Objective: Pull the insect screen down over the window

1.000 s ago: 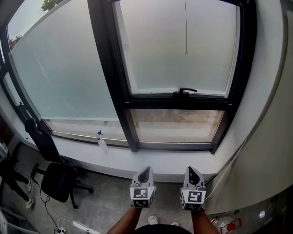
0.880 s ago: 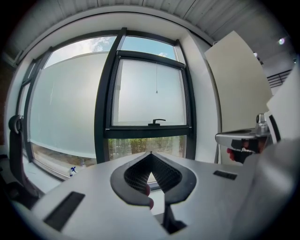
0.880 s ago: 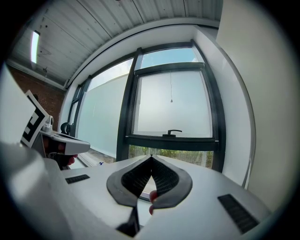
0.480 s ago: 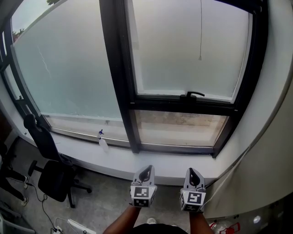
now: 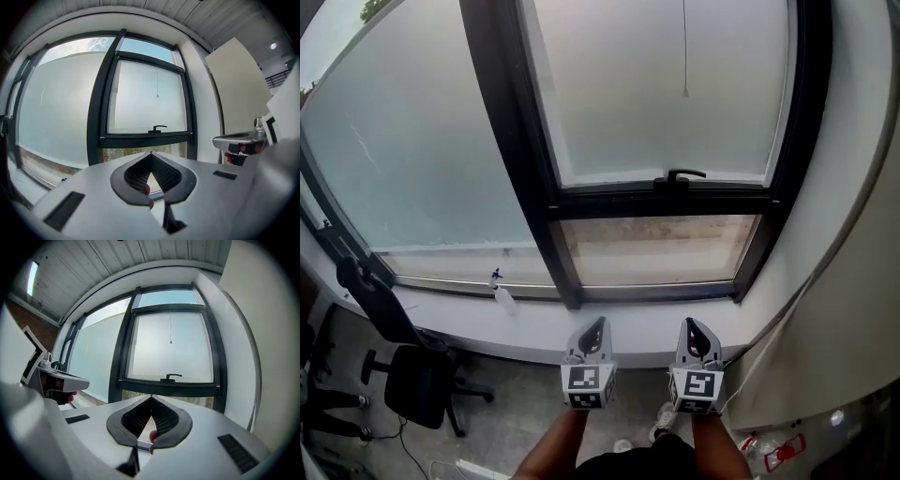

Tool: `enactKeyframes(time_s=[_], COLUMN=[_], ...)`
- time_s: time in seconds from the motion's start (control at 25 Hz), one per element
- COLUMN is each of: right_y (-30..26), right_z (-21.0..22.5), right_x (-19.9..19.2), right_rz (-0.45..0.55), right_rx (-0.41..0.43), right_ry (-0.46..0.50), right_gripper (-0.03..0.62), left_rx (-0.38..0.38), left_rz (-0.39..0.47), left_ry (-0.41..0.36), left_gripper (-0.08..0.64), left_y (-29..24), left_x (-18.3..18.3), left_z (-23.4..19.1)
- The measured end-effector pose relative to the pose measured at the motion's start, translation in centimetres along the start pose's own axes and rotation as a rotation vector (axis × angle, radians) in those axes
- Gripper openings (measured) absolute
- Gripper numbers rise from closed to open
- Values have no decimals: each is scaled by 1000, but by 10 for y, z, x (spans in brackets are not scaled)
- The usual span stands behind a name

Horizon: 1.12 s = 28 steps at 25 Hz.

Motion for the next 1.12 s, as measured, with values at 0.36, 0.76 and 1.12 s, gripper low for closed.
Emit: enactKeyframes(time_s=[0.36, 0.76, 1.12], right_y=[-72, -146, -201], right_z=[34, 86, 123], right_x=[-1, -21, -28], right_rz=[23, -21, -33], right_rx=[73, 98, 127], right_ry=[52, 16, -5], right_gripper=[2, 2, 3], left_rx=[20, 44, 50], left_rz=[-5, -19, -35], left_ry=[17, 5, -12], left_gripper=[0, 0, 0], left_y=[-71, -162, -224], left_x=[-4, -1, 1], left_z=[-3, 2, 10])
Point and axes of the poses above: the fingertips, and each gripper's own axes: y backward along the fingers, z to its right, x out of its top, the point moved 5 cm from there along y, backward along the fingers, and after that the axes turned 7 degrees about z, right-handed, at the moved point
